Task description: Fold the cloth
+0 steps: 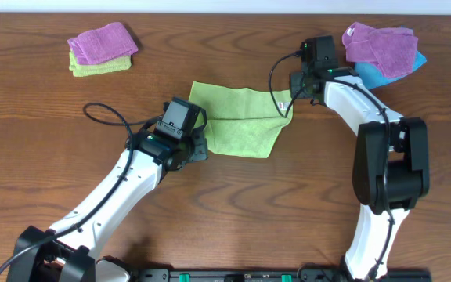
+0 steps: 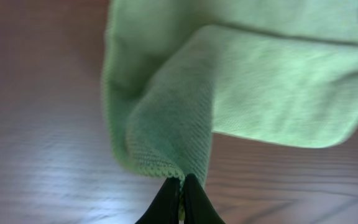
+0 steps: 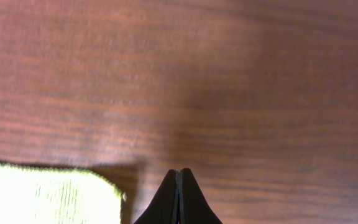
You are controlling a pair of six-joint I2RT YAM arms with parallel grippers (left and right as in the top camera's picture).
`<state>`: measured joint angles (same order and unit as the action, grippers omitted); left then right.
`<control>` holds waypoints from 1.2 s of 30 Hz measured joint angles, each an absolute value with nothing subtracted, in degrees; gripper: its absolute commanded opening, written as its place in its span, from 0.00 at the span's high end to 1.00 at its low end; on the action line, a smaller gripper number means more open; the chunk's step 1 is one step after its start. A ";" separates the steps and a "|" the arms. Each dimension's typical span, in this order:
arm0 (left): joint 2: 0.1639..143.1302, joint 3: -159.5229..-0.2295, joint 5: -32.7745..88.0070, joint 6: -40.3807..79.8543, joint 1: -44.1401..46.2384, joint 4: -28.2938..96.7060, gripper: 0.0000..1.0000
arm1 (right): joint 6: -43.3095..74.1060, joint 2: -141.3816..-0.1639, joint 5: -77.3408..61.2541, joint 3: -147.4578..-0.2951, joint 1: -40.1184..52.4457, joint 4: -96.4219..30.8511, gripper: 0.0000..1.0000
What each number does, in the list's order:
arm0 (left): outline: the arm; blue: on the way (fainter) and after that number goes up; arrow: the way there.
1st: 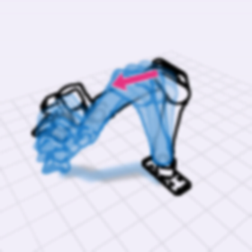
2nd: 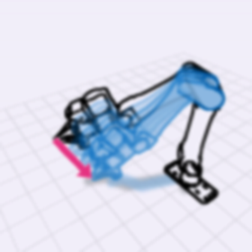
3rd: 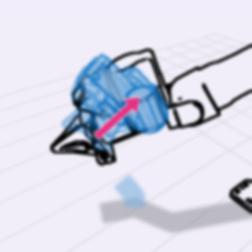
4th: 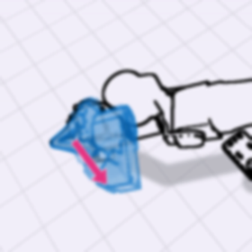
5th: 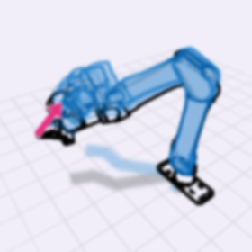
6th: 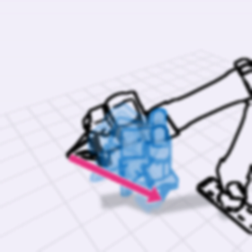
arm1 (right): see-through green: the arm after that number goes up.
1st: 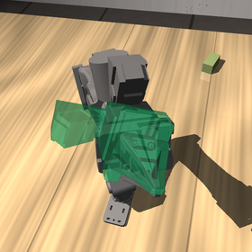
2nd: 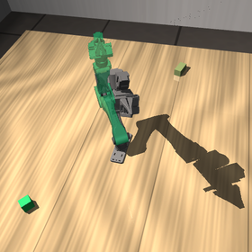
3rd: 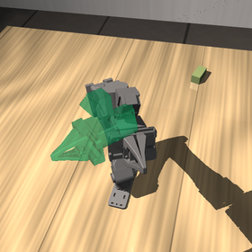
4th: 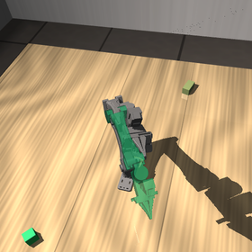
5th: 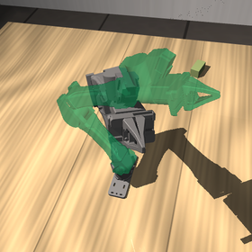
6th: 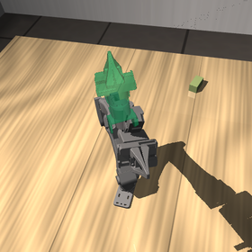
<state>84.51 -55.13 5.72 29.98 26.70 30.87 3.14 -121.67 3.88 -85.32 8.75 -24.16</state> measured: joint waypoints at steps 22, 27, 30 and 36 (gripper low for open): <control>84.51 -55.24 -1.76 24.58 16.73 12.80 0.17 | 1.93 -121.78 1.15 -98.24 8.95 -44.29 0.53; 84.60 -55.24 1.15 23.64 13.52 10.20 0.17 | 1.91 -121.78 -1.41 -100.47 8.95 -46.28 0.50; 86.52 -55.31 3.44 23.18 13.32 5.78 0.17 | 1.87 -121.78 -4.45 -100.60 8.95 -46.92 0.51; 98.50 -56.21 10.31 22.46 11.79 -3.09 0.17 | 0.08 -121.78 -12.51 -100.60 8.78 -48.27 0.55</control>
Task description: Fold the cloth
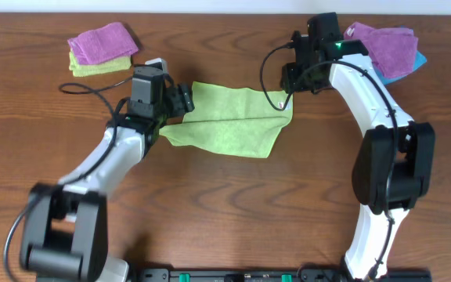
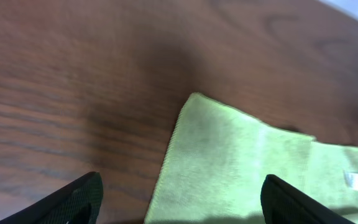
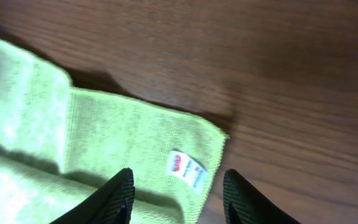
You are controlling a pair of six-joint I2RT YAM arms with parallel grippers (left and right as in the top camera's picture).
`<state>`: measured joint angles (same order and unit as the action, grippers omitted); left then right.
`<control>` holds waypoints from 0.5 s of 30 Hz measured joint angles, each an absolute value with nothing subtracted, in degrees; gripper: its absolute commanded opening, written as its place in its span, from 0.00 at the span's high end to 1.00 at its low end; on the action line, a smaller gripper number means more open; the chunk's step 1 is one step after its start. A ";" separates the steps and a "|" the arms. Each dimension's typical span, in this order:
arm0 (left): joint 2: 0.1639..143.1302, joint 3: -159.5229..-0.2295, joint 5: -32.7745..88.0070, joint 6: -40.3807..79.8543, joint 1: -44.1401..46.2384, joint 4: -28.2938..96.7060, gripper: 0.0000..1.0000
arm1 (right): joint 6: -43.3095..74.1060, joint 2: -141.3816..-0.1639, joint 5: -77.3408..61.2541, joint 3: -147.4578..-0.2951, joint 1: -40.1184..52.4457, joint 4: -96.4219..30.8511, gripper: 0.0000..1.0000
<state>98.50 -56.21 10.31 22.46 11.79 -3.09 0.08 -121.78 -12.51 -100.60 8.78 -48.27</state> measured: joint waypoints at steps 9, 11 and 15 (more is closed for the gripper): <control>112.12 -70.41 18.57 18.00 6.44 -3.22 0.16 | -0.60 -121.78 -14.90 -100.60 7.29 -52.29 0.50; 113.62 -73.06 20.08 17.08 5.82 -3.27 0.16 | -0.71 -121.78 -15.68 -100.60 6.66 -53.06 0.46; 116.01 -75.50 23.29 16.21 5.56 -3.27 0.16 | -0.71 -121.78 -17.39 -100.60 5.43 -53.30 0.44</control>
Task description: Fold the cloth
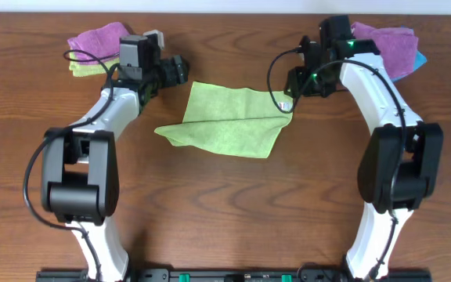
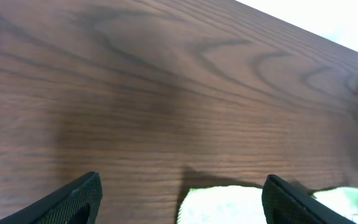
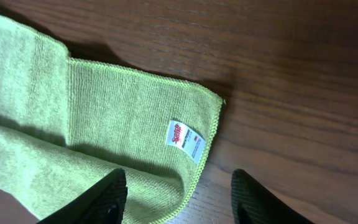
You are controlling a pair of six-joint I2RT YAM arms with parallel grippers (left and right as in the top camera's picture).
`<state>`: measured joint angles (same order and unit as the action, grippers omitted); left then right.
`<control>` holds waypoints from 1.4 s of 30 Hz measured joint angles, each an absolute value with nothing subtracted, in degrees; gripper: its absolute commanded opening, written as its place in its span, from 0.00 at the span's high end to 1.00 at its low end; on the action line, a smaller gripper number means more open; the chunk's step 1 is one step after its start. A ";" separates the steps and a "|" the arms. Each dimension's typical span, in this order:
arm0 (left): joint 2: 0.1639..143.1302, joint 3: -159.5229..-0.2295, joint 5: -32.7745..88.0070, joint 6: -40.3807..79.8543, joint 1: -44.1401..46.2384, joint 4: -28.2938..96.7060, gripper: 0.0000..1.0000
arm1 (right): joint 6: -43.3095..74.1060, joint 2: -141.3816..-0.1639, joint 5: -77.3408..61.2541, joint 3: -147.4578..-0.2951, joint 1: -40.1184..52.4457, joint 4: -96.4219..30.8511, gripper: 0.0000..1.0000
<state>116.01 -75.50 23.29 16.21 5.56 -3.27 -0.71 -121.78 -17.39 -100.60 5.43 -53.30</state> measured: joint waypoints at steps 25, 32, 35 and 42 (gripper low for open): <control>119.85 -75.92 34.28 13.41 5.85 1.08 0.15 | -4.64 -121.80 -26.87 -90.94 0.82 -40.45 0.34; 119.85 -75.90 33.78 12.23 5.85 1.06 0.16 | -4.64 -121.80 -27.57 -89.06 0.82 -37.91 0.34; 119.85 -75.90 33.63 12.05 5.87 1.06 0.16 | -4.64 -121.80 -27.66 -88.95 0.82 -37.41 0.34; 119.85 -75.90 33.04 10.83 6.94 1.06 0.16 | -4.64 -122.02 -27.90 -88.90 0.82 -37.15 0.35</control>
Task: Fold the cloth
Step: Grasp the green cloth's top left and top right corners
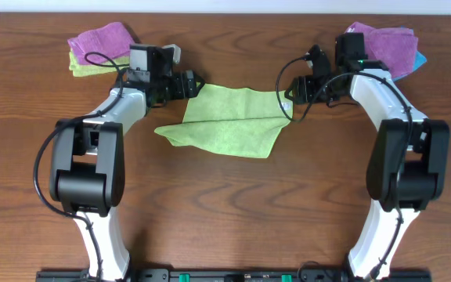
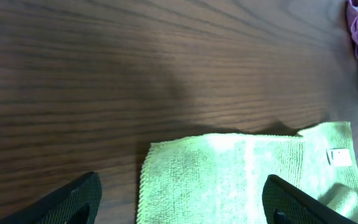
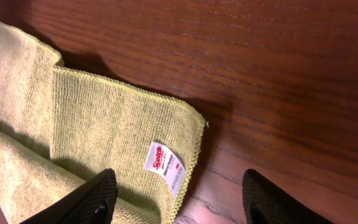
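Note:
The light green cloth [image 1: 229, 125] lies mid-table, partly folded, with a crooked flap across its near half. My left gripper [image 1: 193, 83] hovers open at its far left corner; in the left wrist view that cloth corner [image 2: 229, 177] lies between the wide-apart fingers [image 2: 73, 199] of the gripper [image 2: 179, 208]. My right gripper [image 1: 290, 94] is open at the far right corner. The right wrist view shows the cloth [image 3: 98, 118] and its white label [image 3: 163, 163] between the spread fingers of that gripper [image 3: 179, 208].
A purple cloth on a yellow-green one [image 1: 100, 47] sits at the far left. Purple cloths on a blue one [image 1: 386, 47] sit at the far right, behind the right arm. The table's [image 1: 225, 211] far edge runs just beyond both piles.
My left gripper has moved from beyond the cloth's far left corner to over that corner, so more cloth shows between its fingers. The right gripper shifted slightly at the label corner. Both stay open.
At first my left gripper was shut on a fold of the cloth at its near left, and the right was shut beside the far right corner. Then both stood open, the cloth lying with a crooked flap. The left arm was then far left, and now over the corner.

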You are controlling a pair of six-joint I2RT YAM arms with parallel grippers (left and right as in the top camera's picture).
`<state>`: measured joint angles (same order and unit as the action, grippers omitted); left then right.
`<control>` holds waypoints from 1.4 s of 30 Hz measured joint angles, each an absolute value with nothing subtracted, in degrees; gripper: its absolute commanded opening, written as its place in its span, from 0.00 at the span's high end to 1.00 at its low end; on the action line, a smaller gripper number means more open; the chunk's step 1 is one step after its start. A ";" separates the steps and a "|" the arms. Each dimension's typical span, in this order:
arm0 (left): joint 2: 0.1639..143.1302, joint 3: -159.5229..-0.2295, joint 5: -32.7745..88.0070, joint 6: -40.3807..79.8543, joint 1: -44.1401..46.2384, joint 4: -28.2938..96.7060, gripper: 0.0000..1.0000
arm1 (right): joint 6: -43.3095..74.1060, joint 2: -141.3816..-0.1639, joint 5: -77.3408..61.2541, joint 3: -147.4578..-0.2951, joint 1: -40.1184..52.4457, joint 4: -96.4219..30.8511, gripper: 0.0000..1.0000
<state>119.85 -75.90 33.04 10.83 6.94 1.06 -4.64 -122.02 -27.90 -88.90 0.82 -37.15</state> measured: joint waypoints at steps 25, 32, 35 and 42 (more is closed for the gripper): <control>123.68 -75.94 36.34 10.04 7.25 -3.57 0.37 | -5.96 -122.89 -29.17 -88.75 0.82 -38.50 0.50; 123.68 -75.94 37.67 10.50 8.25 -3.60 0.37 | -6.13 -124.29 -29.17 -88.75 1.30 -37.19 0.54; 123.68 -75.94 38.00 10.50 9.02 -3.55 0.39 | -6.20 -126.41 -29.21 -88.75 2.15 -36.56 0.57; 123.70 -75.96 38.61 10.83 9.21 -2.94 0.76 | -5.85 -127.44 -30.00 -88.75 3.05 -34.65 0.99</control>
<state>123.70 -75.96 38.61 10.83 9.21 -2.94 -5.85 -127.44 -30.00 -88.75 3.05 -34.65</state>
